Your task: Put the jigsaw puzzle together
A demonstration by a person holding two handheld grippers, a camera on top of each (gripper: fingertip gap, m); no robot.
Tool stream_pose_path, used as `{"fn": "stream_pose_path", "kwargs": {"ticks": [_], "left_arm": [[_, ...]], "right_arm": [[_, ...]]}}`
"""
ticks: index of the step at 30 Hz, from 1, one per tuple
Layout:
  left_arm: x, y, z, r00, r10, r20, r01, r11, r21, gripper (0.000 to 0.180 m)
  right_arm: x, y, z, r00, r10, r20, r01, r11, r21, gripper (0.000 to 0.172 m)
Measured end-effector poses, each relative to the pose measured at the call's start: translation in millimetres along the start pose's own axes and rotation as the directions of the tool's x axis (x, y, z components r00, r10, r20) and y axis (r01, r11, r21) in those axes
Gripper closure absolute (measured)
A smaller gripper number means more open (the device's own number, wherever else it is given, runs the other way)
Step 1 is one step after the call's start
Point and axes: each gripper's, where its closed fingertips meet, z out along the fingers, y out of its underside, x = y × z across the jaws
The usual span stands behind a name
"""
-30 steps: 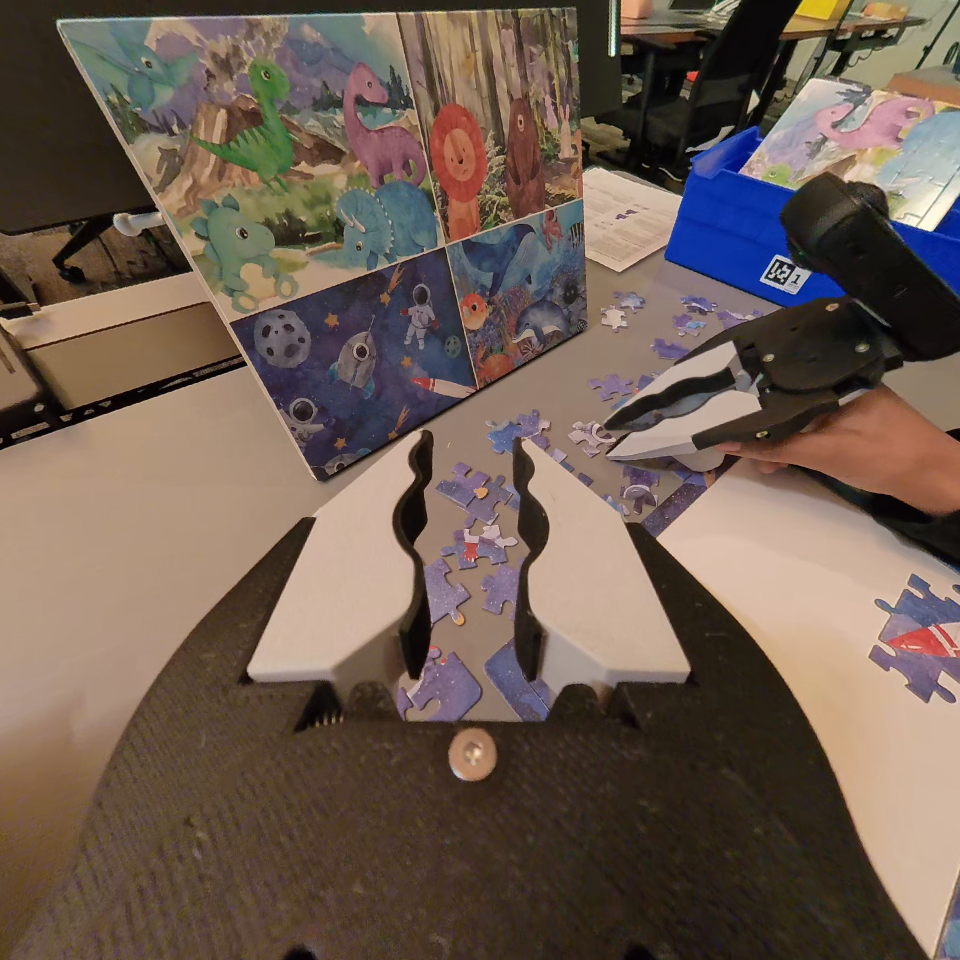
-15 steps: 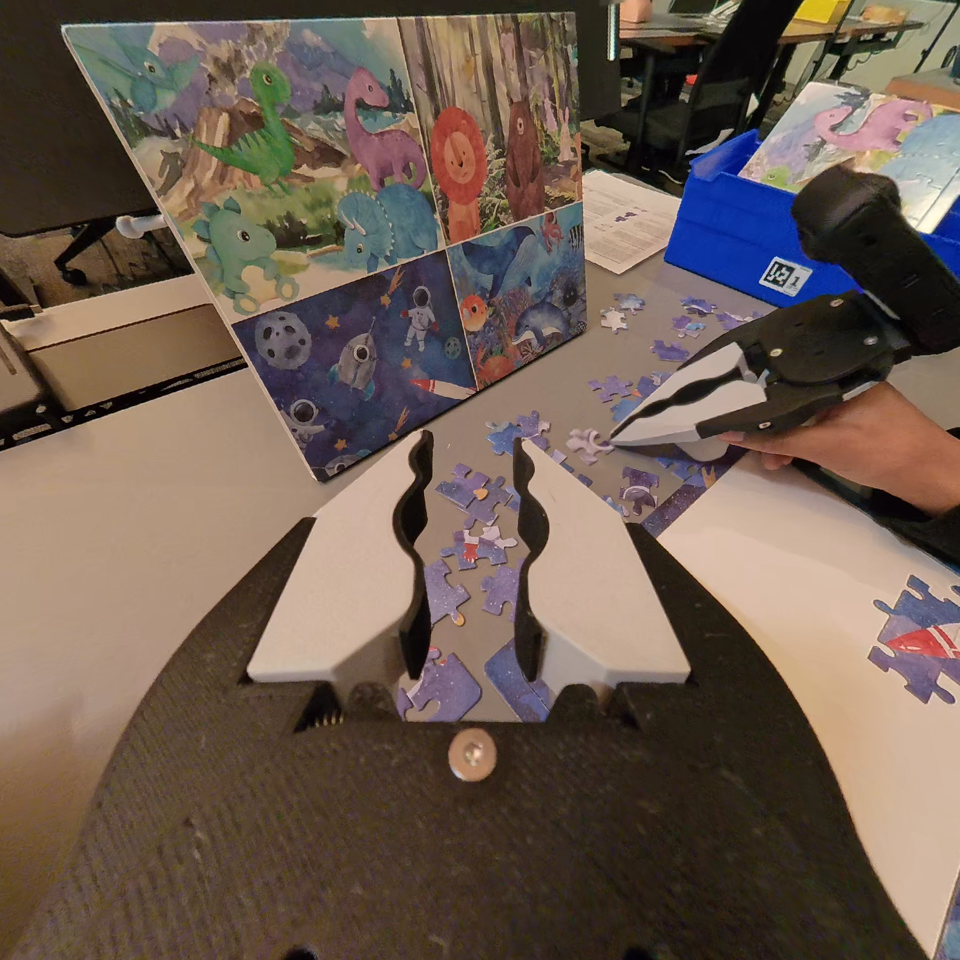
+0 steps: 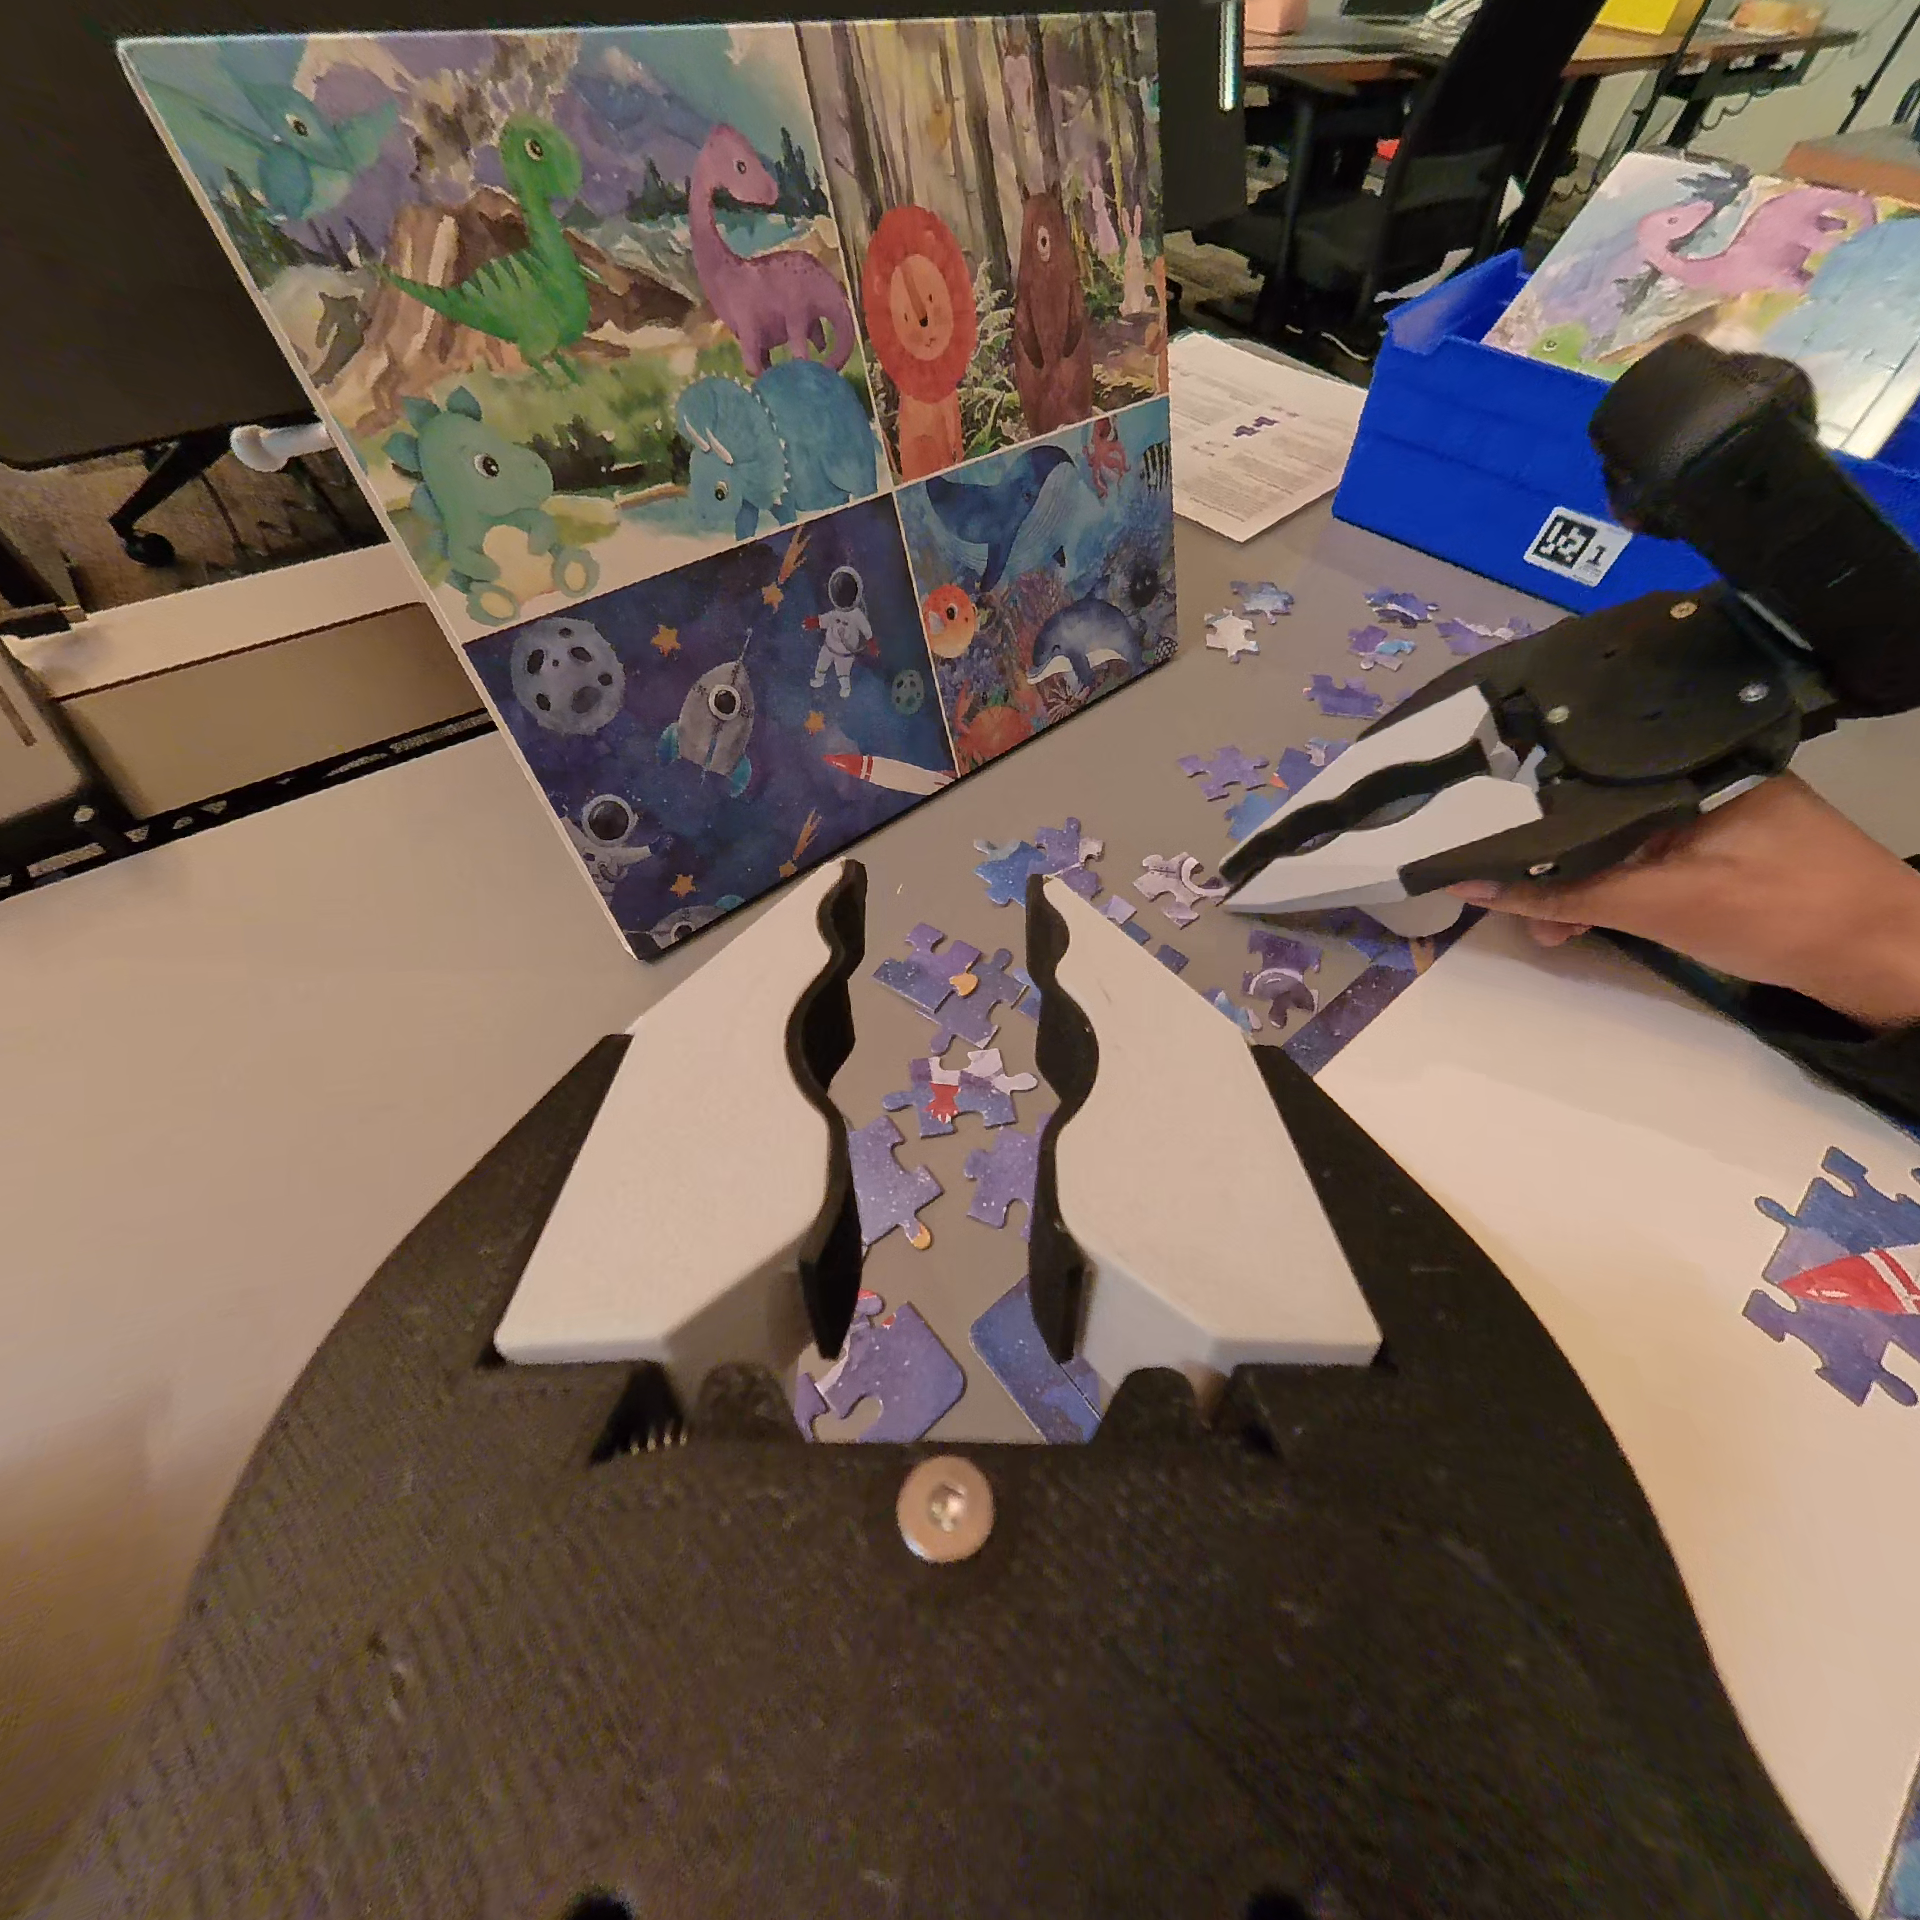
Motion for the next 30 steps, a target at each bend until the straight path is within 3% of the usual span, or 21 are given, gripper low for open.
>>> {"fn": "stream_pose_path", "kwargs": {"ticks": [13,19,30], "left_arm": [[2.2,1.5,2.0,1.0,0.006,-0.002,-0.006,1.0,-0.008,0.151],[0.9,1.2,1.3,1.0,0.001,0.0,-0.001,1.0,-0.005,0.152],[0.4,2.1,1.8,1.0,0.004,0.003,-0.004,1.0,-0.01,0.151]], "right_arm": [[35.3,-2.0,-2.1,0.976,-0.055,-0.21,0.053,0.998,-0.014,0.155],[20.8,-11.5,-8.7,0.989,-0.01,-0.147,0.017,0.999,0.047,0.15],[2.2,-10.1,2.3,0.997,0.031,-0.065,-0.03,0.999,0.024,0.139]]}}
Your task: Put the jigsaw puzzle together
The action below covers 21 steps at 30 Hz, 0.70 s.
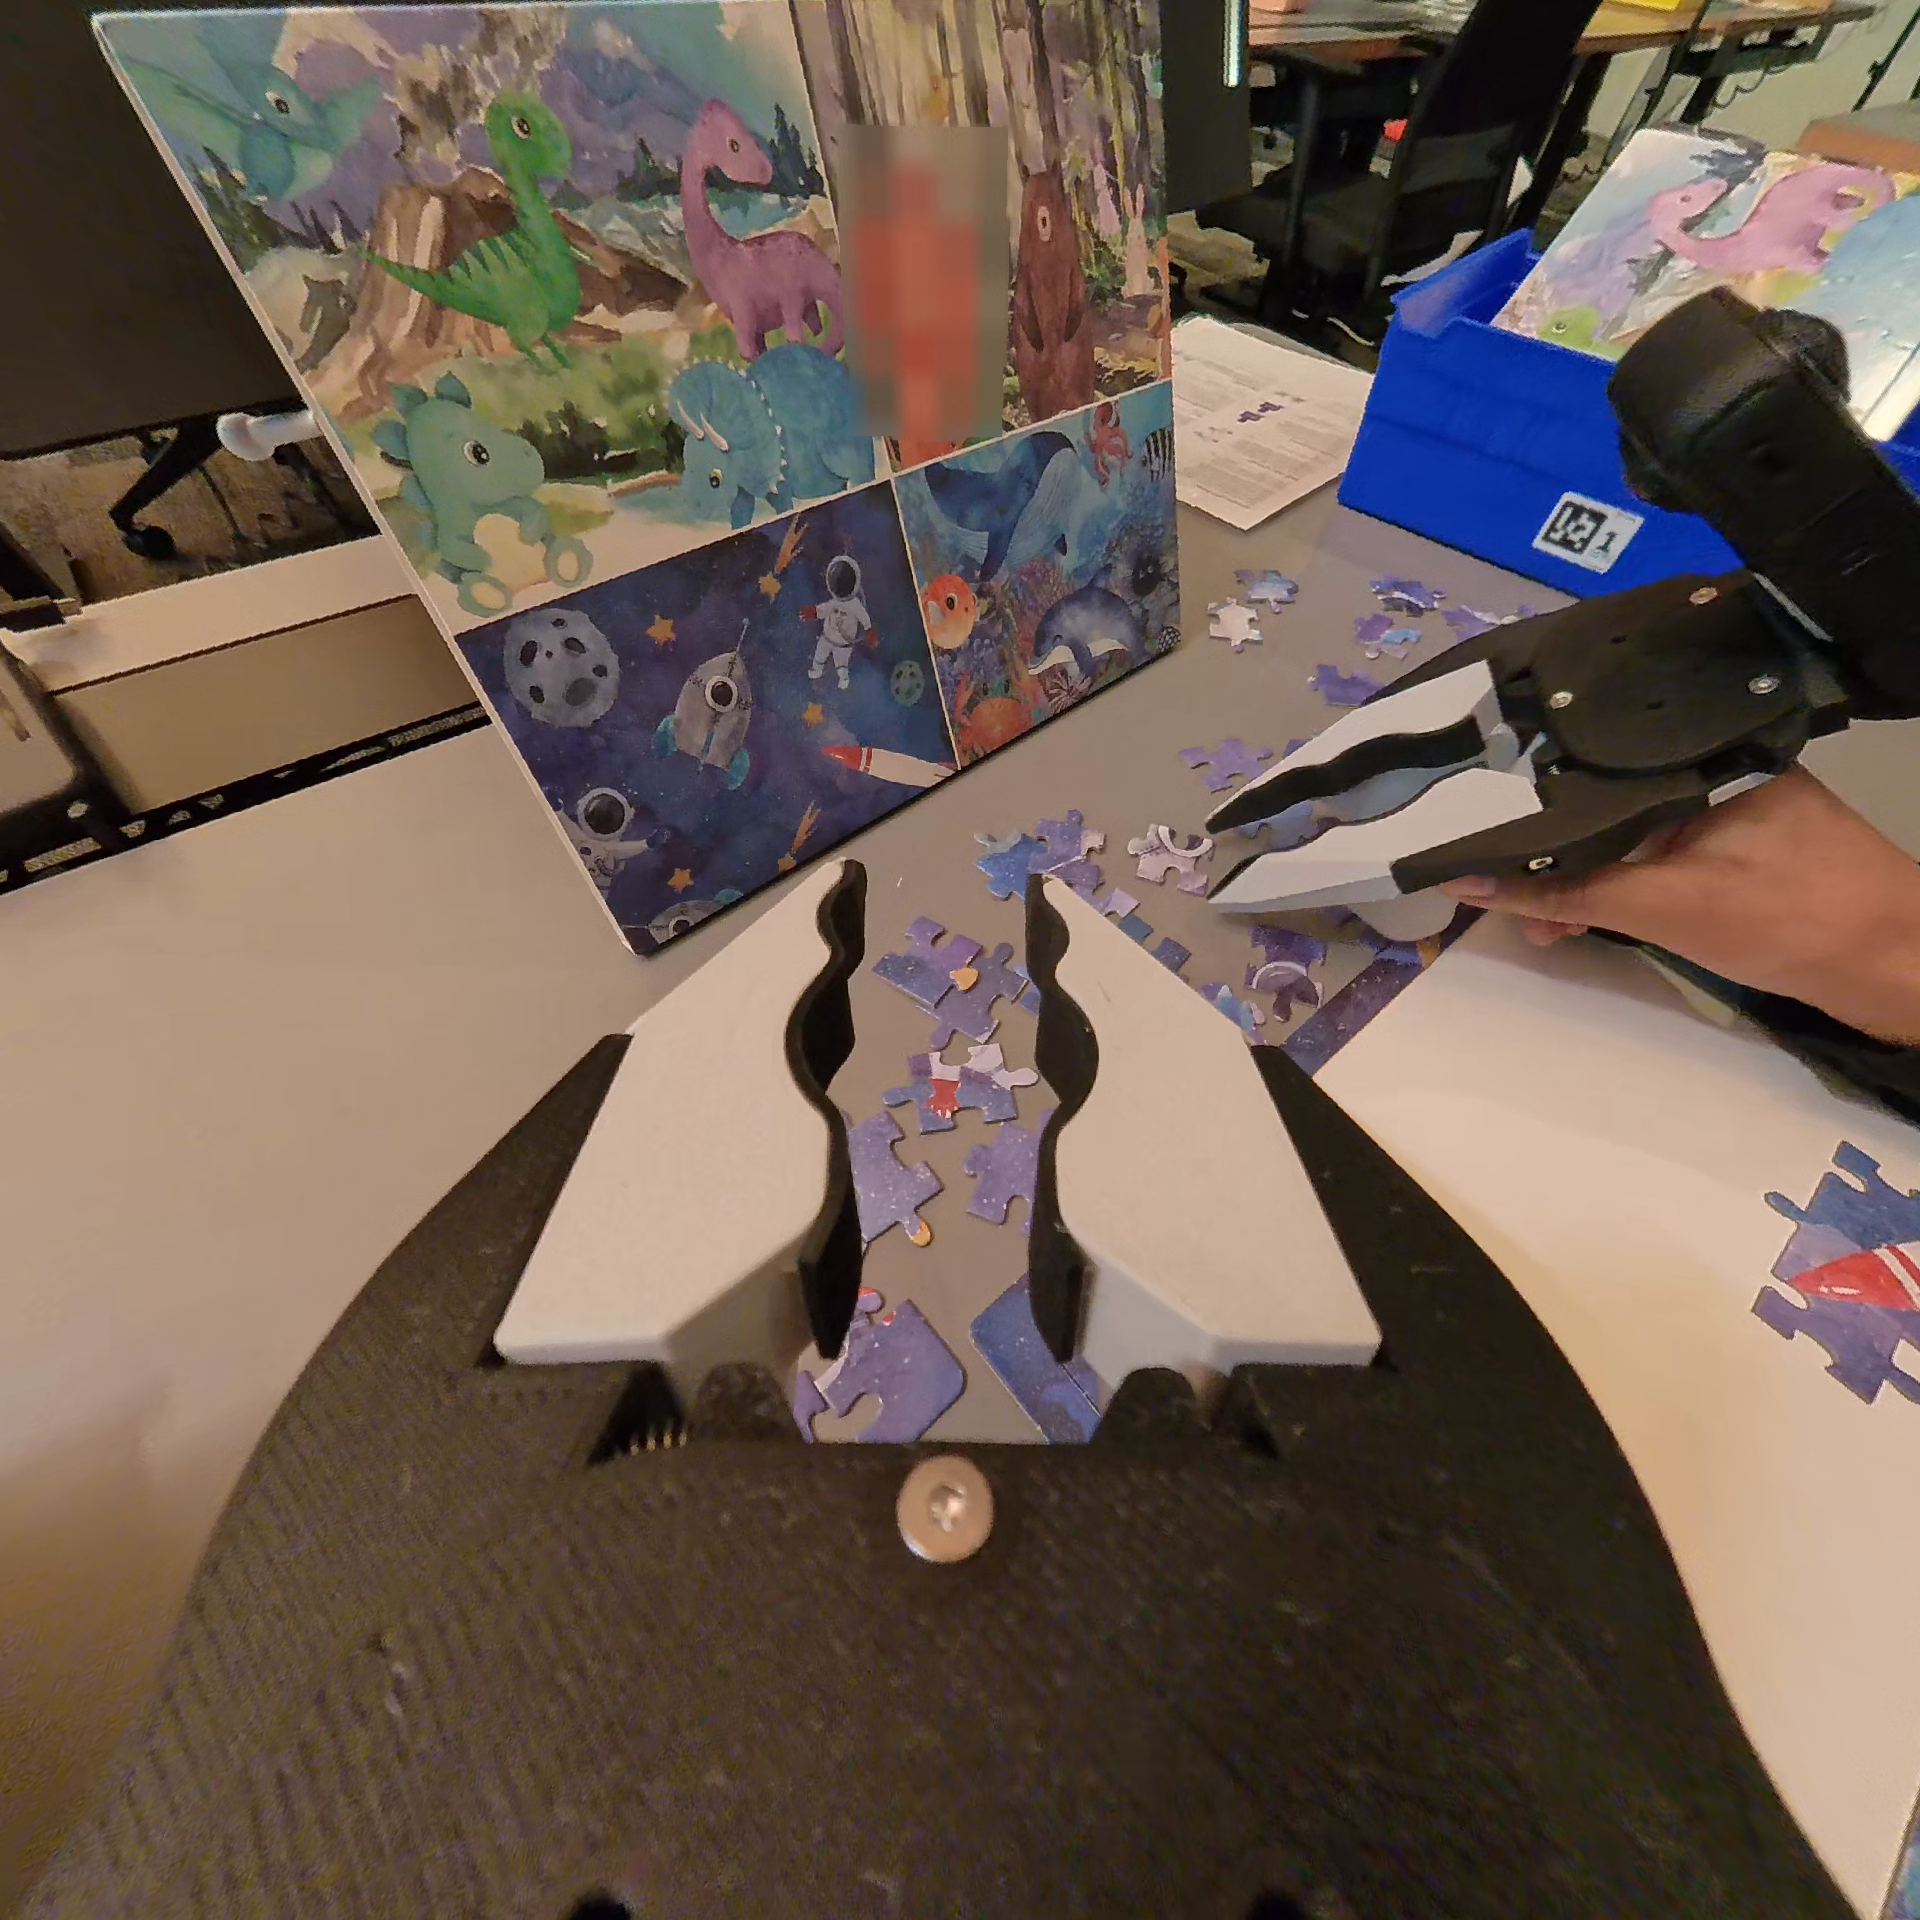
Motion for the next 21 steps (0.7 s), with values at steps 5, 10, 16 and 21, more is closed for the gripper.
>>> {"fn": "stream_pose_path", "kwargs": {"ticks": [5,10,16,21], "left_arm": [[0.1,0.8,0.6,1.0,0.004,0.002,-0.004,1.0,-0.005,0.151],[0.7,1.0,1.0,1.0,0.005,0.001,-0.005,1.0,-0.006,0.151],[0.6,0.0,0.0,1.0,0.003,0.0,-0.003,1.0,-0.001,0.151],[0.0,-1.3,-1.8,1.0,0.001,0.0,-0.001,1.0,0.005,0.152]], "right_arm": [[5.7,5.4,5.8,0.999,-0.015,-0.043,0.013,0.999,-0.042,0.134],[8.1,5.3,8.5,0.999,0.037,-0.013,-0.037,0.998,-0.04,0.135],[8.2,7.0,6.3,1.0,0.02,0.013,-0.02,0.999,-0.041,0.143],[4.4,6.4,3.3,0.999,-0.011,0.038,0.012,1.0,-0.027,0.143]]}}
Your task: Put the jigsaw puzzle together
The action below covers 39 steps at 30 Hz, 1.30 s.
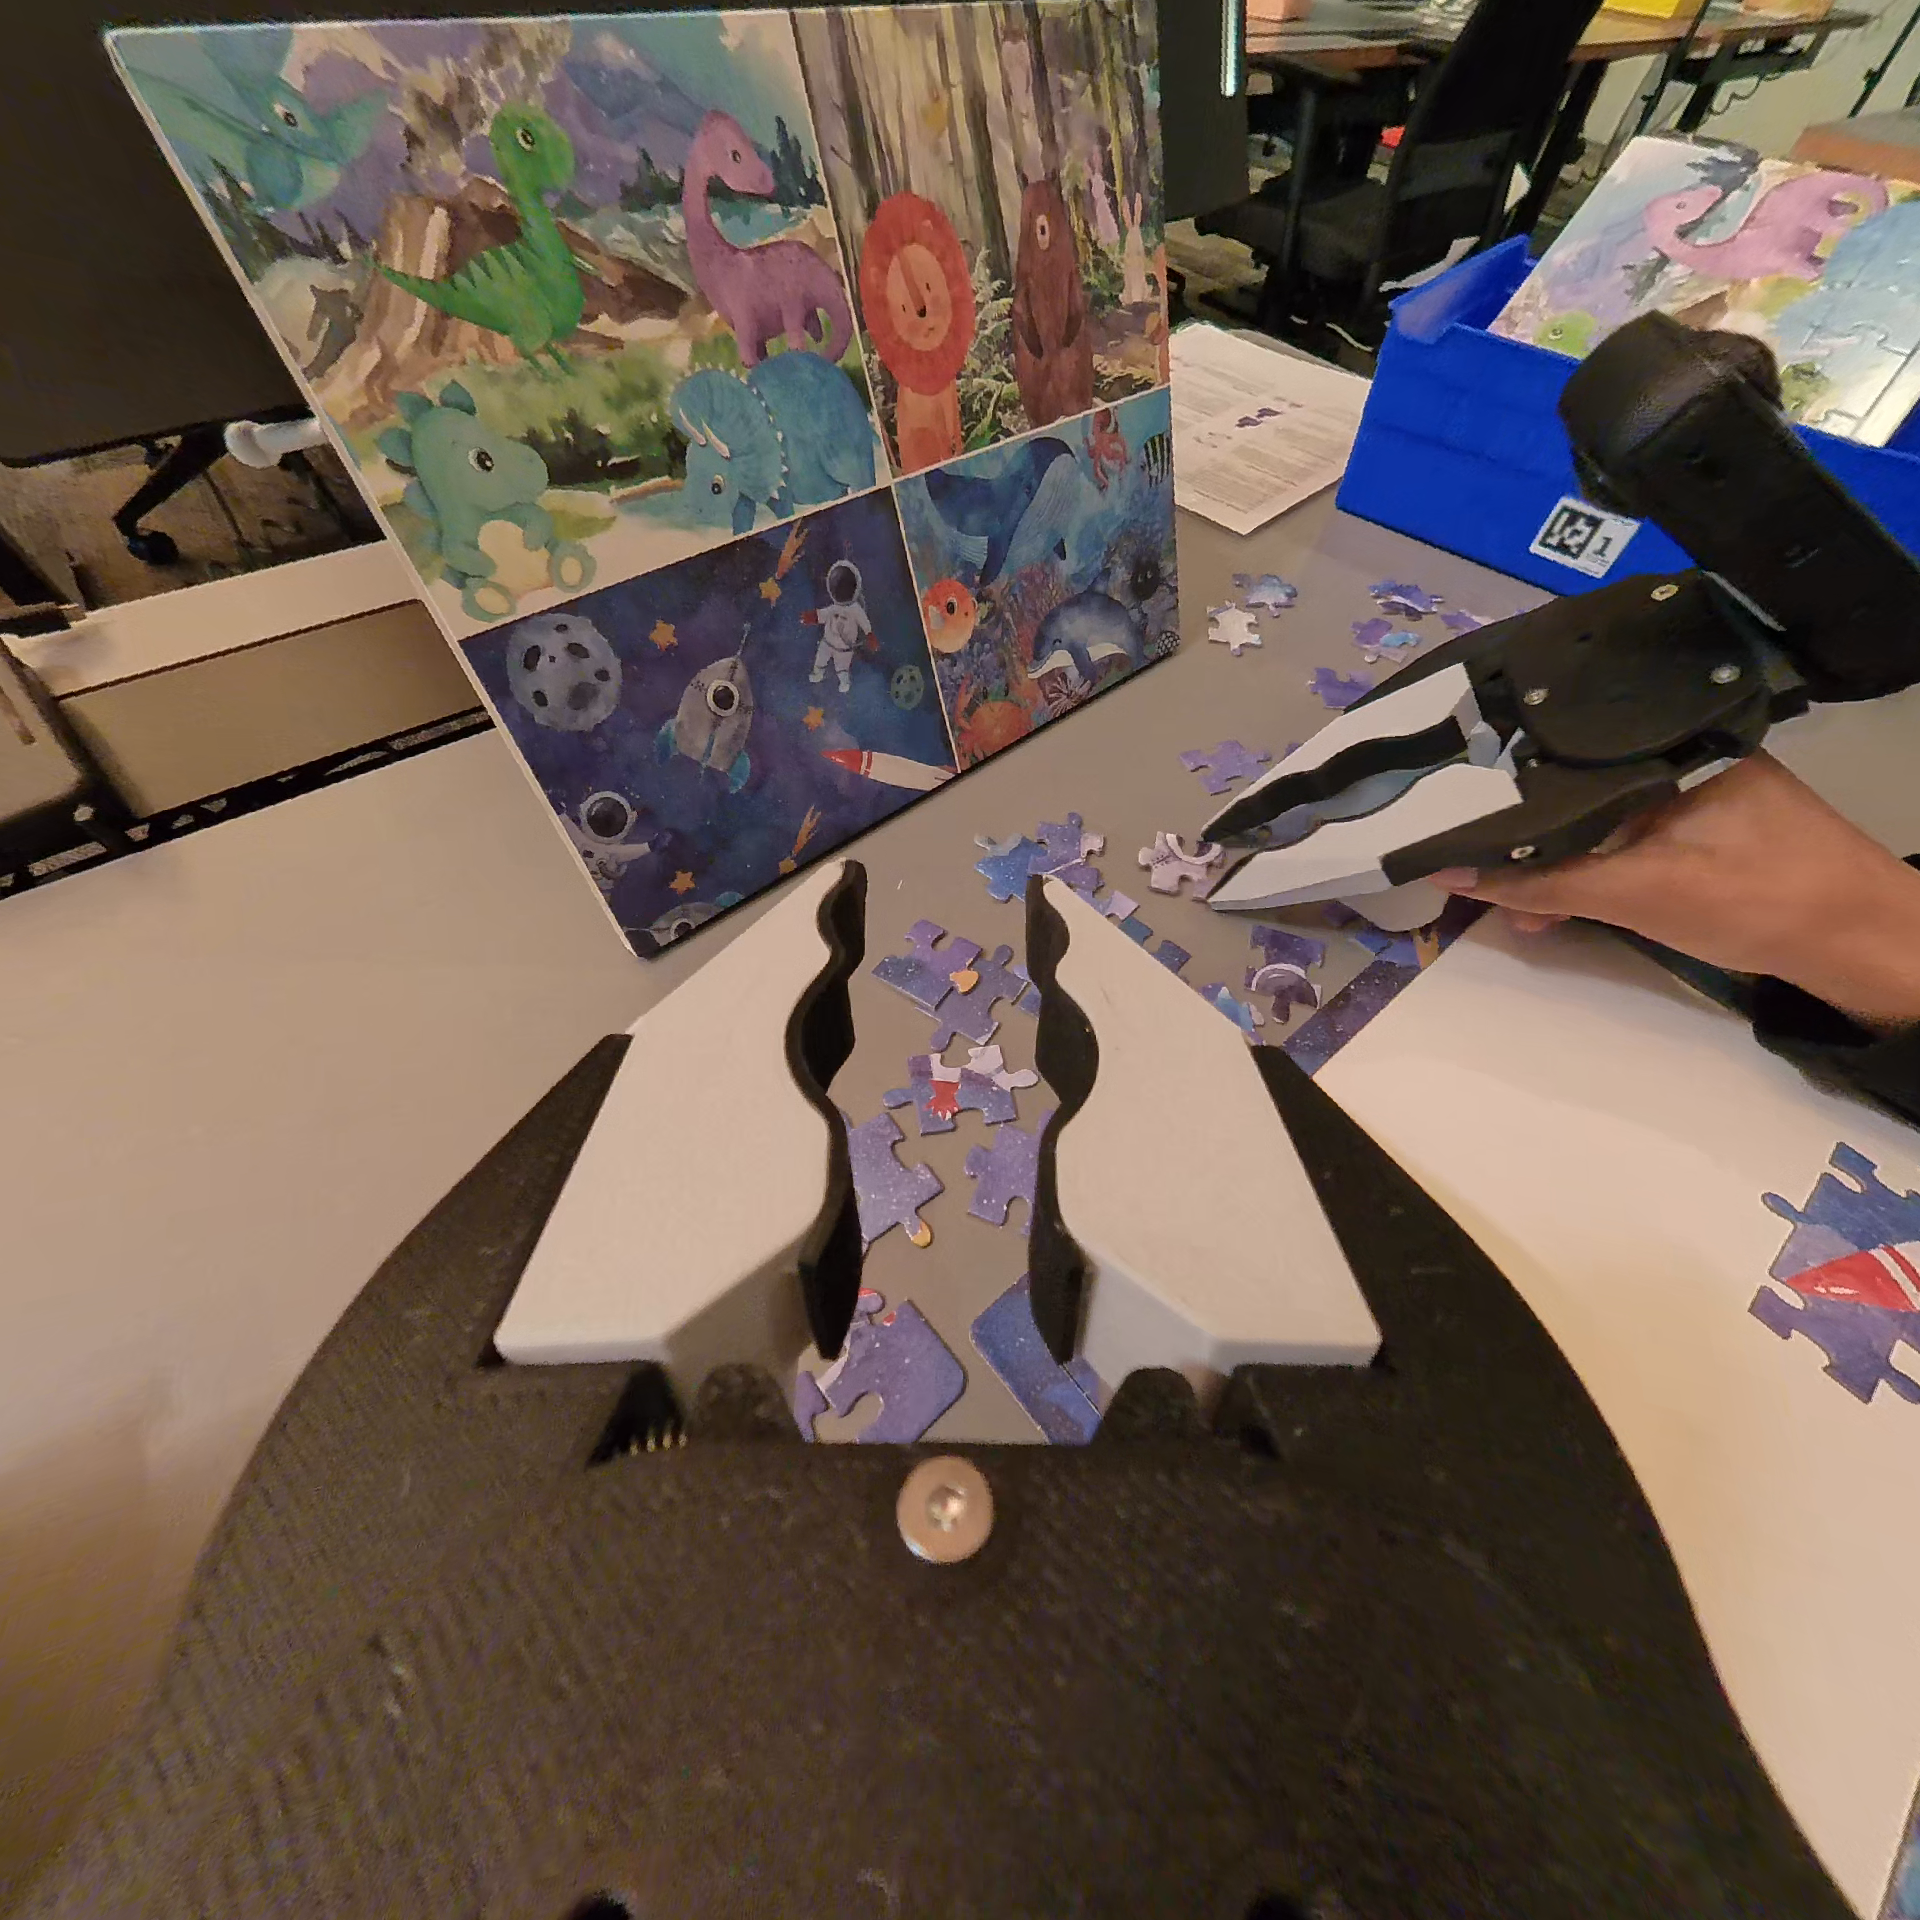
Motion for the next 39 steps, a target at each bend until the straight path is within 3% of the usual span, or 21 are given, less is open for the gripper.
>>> {"fn": "stream_pose_path", "kwargs": {"ticks": [4,8,10,11,14,16,20,27,36,39], "left_arm": [[-0.9,-0.7,-0.9,1.0,-0.002,0.001,0.002,1.0,0.004,0.151],[-1.3,-0.3,-0.8,1.0,-0.004,0.002,0.004,1.0,0.003,0.151],[-1.4,0.3,-0.3,1.0,-0.002,0.003,0.002,1.0,0.0,0.151],[-1.5,0.8,0.0,1.0,-0.001,0.004,0.001,1.0,-0.002,0.151],[-1.7,2.2,1.1,1.0,0.002,0.008,-0.002,1.0,-0.009,0.151],[-1.8,3.4,2.0,1.0,0.006,0.011,-0.006,1.0,-0.015,0.151],[-1.3,4.9,3.4,1.0,0.011,0.013,-0.011,1.0,-0.022,0.151],[-1.8,5.7,3.8,1.0,0.008,0.011,-0.008,1.0,-0.025,0.151],[-0.6,3.0,1.9,1.0,0.005,0.004,-0.005,1.0,-0.013,0.151],[-0.2,2.6,1.5,1.0,0.007,0.004,-0.007,1.0,-0.011,0.151]], "right_arm": [[-15.3,-12.8,-9.6,0.997,-0.047,0.064,0.042,0.996,0.079,0.144],[-56.2,-28.4,-25.6,0.963,-0.148,0.225,0.109,0.978,0.179,0.144],[-85.5,-30.1,-34.7,0.914,-0.252,0.318,0.189,0.958,0.215,0.149],[-102.0,-29.3,-39.6,0.879,-0.312,0.362,0.238,0.943,0.233,0.169],[-149.3,-23.9,-50.1,0.772,-0.435,0.463,0.344,0.899,0.27,0.166],[-164.6,-16.3,-46.3,0.748,-0.468,0.471,0.406,0.884,0.233,0.163],[-157.7,-6.5,-31.7,0.773,-0.475,0.421,0.453,0.877,0.159,0.155],[-147.9,-16.8,-18.8,0.849,-0.321,0.421,0.294,0.947,0.128,0.144],[-154.7,-17.1,19.5,0.913,-0.264,0.31,0.283,0.959,-0.016,0.123],[-155.9,-19.4,22.7,0.921,-0.219,0.321,0.24,0.971,-0.025,0.129]]}}
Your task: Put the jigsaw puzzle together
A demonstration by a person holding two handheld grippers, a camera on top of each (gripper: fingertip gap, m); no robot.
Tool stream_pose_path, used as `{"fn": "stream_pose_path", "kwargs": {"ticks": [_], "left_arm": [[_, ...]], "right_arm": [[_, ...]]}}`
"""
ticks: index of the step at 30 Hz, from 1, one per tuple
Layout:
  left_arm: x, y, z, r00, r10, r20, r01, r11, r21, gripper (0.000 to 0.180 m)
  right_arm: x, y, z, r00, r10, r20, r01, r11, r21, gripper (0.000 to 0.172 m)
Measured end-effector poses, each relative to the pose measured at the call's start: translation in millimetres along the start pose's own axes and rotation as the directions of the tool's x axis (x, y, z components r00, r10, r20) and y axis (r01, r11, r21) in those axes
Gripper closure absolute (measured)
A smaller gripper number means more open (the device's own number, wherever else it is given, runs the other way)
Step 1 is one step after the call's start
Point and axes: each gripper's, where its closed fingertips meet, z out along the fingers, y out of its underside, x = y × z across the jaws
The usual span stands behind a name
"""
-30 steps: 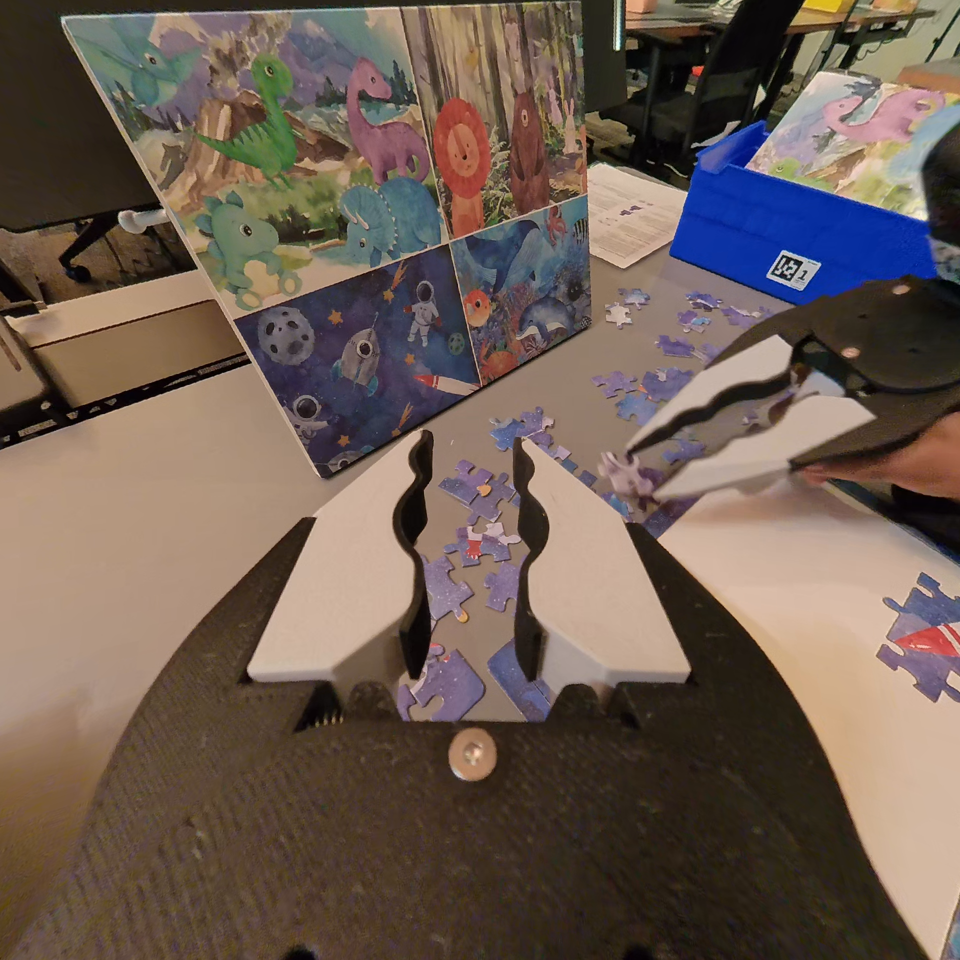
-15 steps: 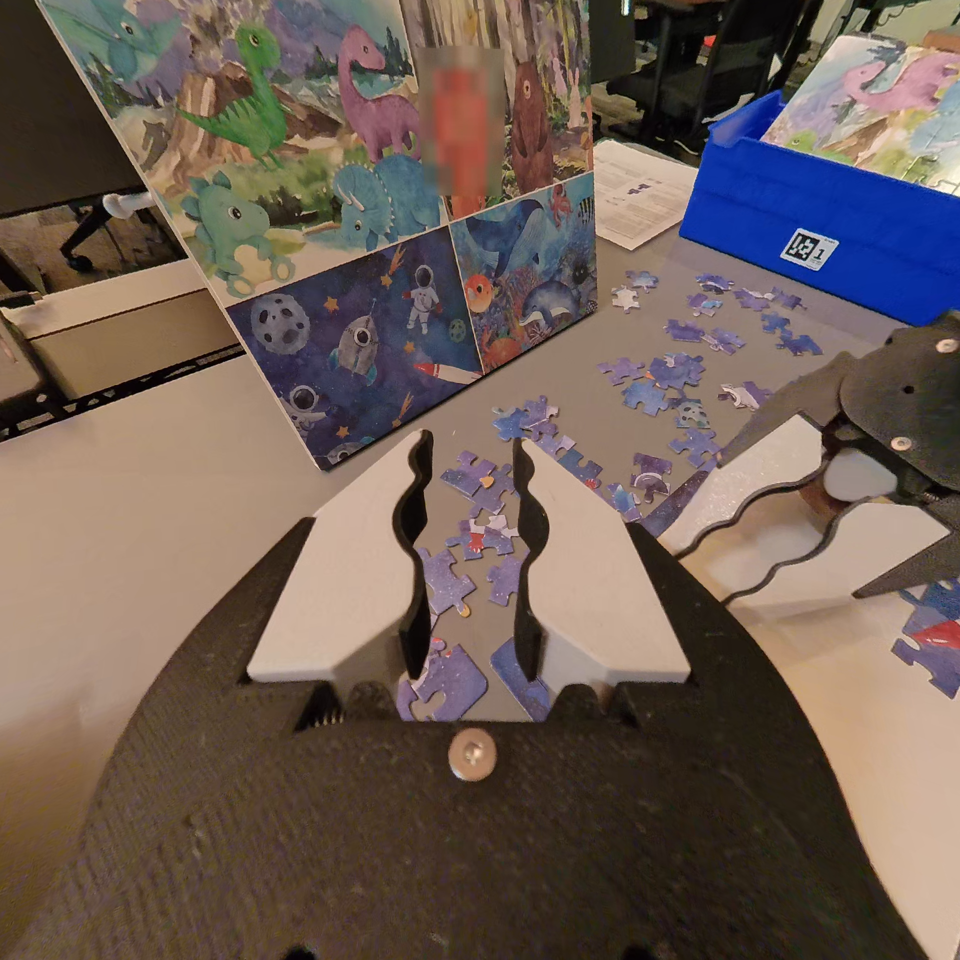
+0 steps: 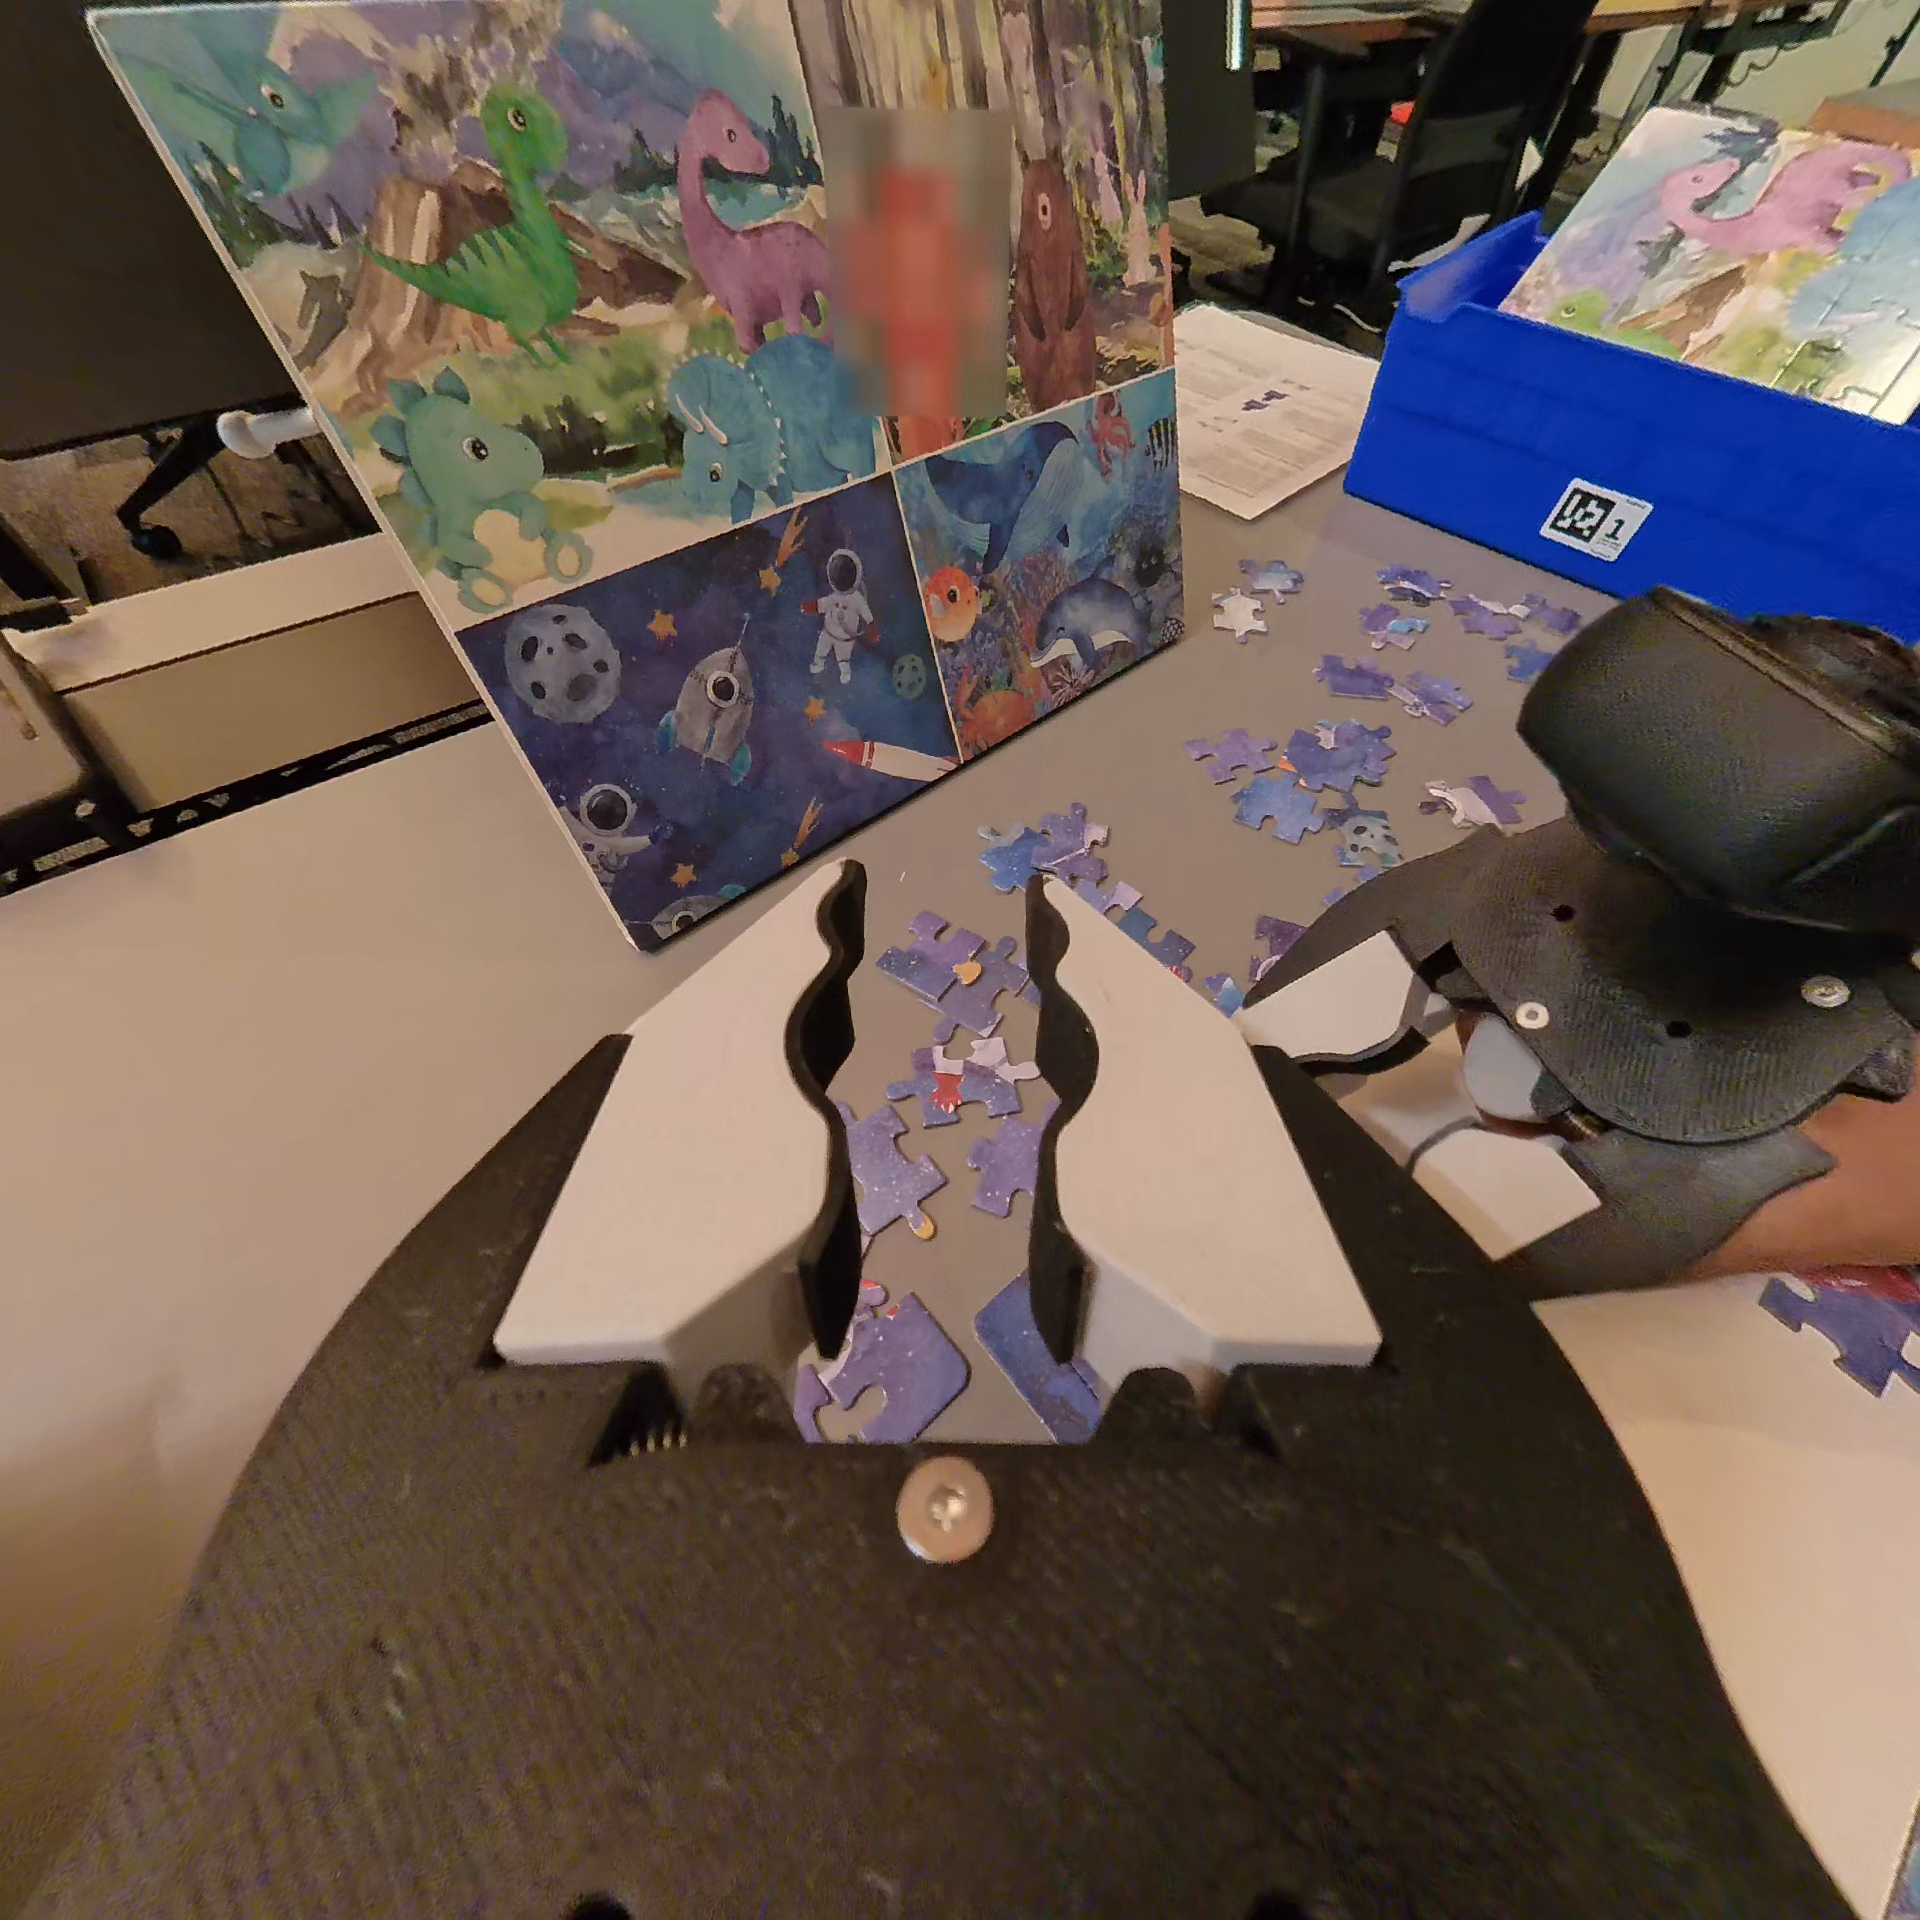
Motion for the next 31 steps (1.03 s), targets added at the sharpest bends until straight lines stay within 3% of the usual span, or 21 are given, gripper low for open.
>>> {"fn": "stream_pose_path", "kwargs": {"ticks": [3,11,17,22,24,28,31], "left_arm": [[0.1,-0.6,-0.6,1.0,-0.003,-0.003,0.003,1.0,0.003,0.151],[0.8,-1.2,-1.1,1.0,-0.001,-0.006,0.001,1.0,0.006,0.151],[3.9,-5.3,-3.3,0.999,-0.026,-0.034,0.027,0.999,0.031,0.15],[11.1,-8.9,-4.0,0.996,-0.039,-0.075,0.043,0.998,0.052,0.15],[24.2,-14.2,-5.2,0.982,-0.079,-0.173,0.094,0.992,0.079,0.15],[52.7,-40.1,-22.9,0.871,-0.187,-0.454,0.29,0.942,0.168,0.147],[74.2,-54.1,-38.3,0.752,-0.199,-0.628,0.386,0.906,0.175,0.144]], "right_arm": [[4.7,0.6,-1.9,1.0,0.02,0.0,-0.02,1.0,0.012,0.141],[2.7,-1.2,-12.9,0.999,0.03,0.026,-0.031,0.998,0.05,0.142],[0.3,-31.4,-53.0,0.981,0.103,0.167,-0.147,0.948,0.281,0.142],[-0.7,-58.3,-100.5,0.919,0.119,0.376,-0.304,0.822,0.482,0.142],[-3.2,-69.4,-121.8,0.85,0.113,0.514,-0.42,0.734,0.534,0.142],[4.1,-81.3,-162.4,0.639,0.055,0.767,-0.671,0.527,0.521,0.143],[15.1,-82.0,-182.2,0.502,-0.007,0.865,-0.789,0.405,0.461,0.142]]}}
